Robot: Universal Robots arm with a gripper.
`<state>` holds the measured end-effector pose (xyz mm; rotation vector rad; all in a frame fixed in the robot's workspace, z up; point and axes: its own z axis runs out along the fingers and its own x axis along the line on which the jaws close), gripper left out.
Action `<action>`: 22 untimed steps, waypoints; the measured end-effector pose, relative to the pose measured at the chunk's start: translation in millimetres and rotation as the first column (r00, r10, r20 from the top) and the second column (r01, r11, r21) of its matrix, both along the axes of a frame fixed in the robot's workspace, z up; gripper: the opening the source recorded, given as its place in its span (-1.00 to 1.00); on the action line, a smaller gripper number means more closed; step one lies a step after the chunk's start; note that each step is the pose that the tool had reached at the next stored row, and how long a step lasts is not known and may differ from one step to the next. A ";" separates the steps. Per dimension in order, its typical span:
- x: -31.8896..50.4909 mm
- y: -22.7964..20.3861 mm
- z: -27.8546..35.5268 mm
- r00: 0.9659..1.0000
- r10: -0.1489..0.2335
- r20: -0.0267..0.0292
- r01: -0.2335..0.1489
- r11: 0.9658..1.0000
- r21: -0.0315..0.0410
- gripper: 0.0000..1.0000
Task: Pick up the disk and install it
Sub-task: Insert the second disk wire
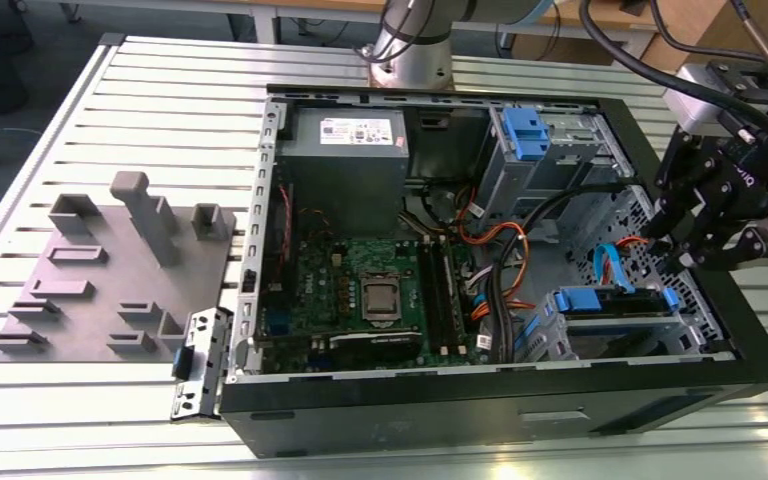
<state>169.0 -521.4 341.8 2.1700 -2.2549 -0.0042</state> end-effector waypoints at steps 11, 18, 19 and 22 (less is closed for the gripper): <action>-4.2 0.0 0.0 1.000 0.000 0.004 0.000 1.000 0.001 -0.67; -4.2 -0.2 0.1 1.000 0.000 0.004 0.000 1.000 0.001 -0.67; -4.2 -0.7 0.1 1.000 0.000 0.004 0.000 1.000 0.001 -0.67; -4.6 -2.5 0.1 1.000 0.000 0.004 0.000 1.000 0.001 -0.67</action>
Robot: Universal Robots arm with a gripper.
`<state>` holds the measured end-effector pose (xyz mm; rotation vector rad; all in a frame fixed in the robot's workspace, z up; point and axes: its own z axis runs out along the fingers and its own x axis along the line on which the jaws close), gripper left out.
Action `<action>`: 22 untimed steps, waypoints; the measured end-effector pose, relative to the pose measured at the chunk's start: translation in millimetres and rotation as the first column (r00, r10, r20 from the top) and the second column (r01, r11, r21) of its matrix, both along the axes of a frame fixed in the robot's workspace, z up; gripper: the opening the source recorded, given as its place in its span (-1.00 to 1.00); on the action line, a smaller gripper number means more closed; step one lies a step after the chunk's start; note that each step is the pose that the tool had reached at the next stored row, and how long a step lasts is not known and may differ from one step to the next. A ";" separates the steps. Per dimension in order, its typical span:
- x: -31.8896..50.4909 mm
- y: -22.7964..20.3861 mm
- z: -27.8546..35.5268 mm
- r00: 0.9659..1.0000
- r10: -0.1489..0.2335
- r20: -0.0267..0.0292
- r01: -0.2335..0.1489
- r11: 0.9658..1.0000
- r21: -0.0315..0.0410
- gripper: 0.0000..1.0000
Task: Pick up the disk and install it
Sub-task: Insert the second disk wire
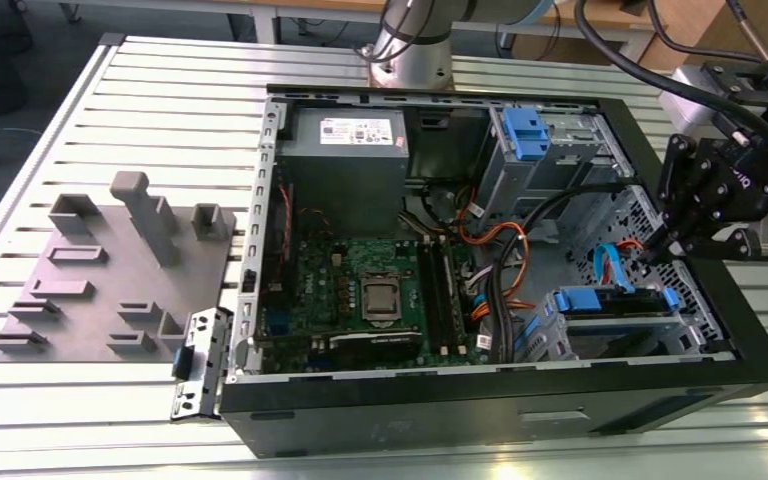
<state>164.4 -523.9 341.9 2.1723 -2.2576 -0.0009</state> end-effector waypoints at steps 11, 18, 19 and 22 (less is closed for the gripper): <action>-5.5 -5.9 0.0 1.000 0.000 0.007 0.000 1.000 0.001 -0.67; -5.6 -7.3 0.0 1.000 0.000 0.007 0.000 1.000 0.001 -0.67; -5.6 -7.5 0.0 1.000 0.000 0.007 0.000 1.000 0.001 -0.67; -5.6 -7.6 0.0 1.000 0.000 0.007 0.000 1.000 0.001 -0.67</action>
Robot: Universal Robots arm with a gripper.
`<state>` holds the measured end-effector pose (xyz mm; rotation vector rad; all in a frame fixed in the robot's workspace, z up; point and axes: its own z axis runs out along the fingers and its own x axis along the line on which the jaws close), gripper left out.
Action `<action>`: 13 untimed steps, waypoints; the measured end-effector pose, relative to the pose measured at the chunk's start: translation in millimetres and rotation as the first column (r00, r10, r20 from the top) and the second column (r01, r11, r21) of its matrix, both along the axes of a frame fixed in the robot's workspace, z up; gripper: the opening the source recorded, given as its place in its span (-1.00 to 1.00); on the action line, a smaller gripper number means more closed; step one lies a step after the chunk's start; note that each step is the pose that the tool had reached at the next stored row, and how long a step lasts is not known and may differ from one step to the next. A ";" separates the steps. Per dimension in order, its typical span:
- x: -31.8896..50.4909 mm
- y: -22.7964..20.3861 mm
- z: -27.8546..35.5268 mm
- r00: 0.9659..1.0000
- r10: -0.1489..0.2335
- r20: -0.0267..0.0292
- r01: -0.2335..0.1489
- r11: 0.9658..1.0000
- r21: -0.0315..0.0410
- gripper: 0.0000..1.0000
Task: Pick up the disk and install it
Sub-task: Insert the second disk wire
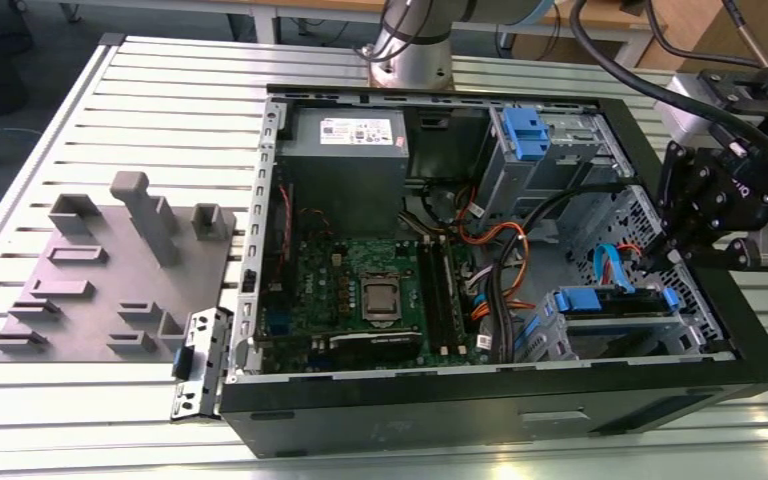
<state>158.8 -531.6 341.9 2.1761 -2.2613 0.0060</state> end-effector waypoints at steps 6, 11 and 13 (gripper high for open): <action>0.0 -4.0 0.6 1.000 0.000 0.000 0.000 1.000 0.000 -0.67; 0.0 -4.6 0.8 1.000 0.000 0.000 0.000 1.000 0.000 -0.67; -0.3 -5.6 0.6 1.000 0.000 0.000 0.000 1.000 0.000 -0.67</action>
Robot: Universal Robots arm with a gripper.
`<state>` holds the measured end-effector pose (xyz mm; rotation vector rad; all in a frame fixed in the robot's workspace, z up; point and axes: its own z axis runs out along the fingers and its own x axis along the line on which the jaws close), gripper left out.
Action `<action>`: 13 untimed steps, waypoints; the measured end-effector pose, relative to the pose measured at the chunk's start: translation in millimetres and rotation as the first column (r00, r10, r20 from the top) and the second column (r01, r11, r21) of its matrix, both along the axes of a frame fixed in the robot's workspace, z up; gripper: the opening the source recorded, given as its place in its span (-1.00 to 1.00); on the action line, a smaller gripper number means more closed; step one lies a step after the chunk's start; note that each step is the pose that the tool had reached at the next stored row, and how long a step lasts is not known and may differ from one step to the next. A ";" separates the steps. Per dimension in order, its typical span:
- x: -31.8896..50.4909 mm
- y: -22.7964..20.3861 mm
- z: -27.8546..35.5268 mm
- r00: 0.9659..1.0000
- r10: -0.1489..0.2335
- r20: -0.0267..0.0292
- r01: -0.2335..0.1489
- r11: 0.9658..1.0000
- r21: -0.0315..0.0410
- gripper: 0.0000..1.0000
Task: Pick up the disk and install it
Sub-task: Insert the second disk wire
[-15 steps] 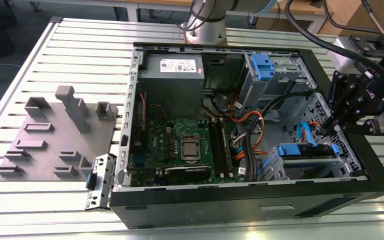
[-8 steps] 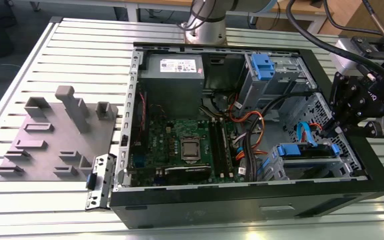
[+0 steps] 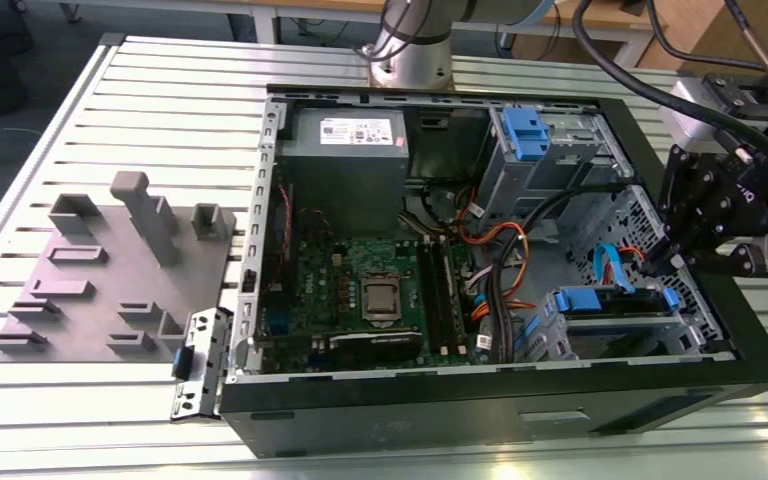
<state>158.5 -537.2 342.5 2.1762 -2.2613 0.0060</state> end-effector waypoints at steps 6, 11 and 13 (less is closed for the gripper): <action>-2.8 -5.9 0.0 1.000 0.002 0.002 -0.002 1.000 0.000 -0.67; -4.8 -14.3 0.0 1.000 0.004 0.003 -0.004 1.000 0.000 -0.67; -5.3 -17.3 0.0 1.000 0.005 0.003 -0.005 1.000 0.000 -0.67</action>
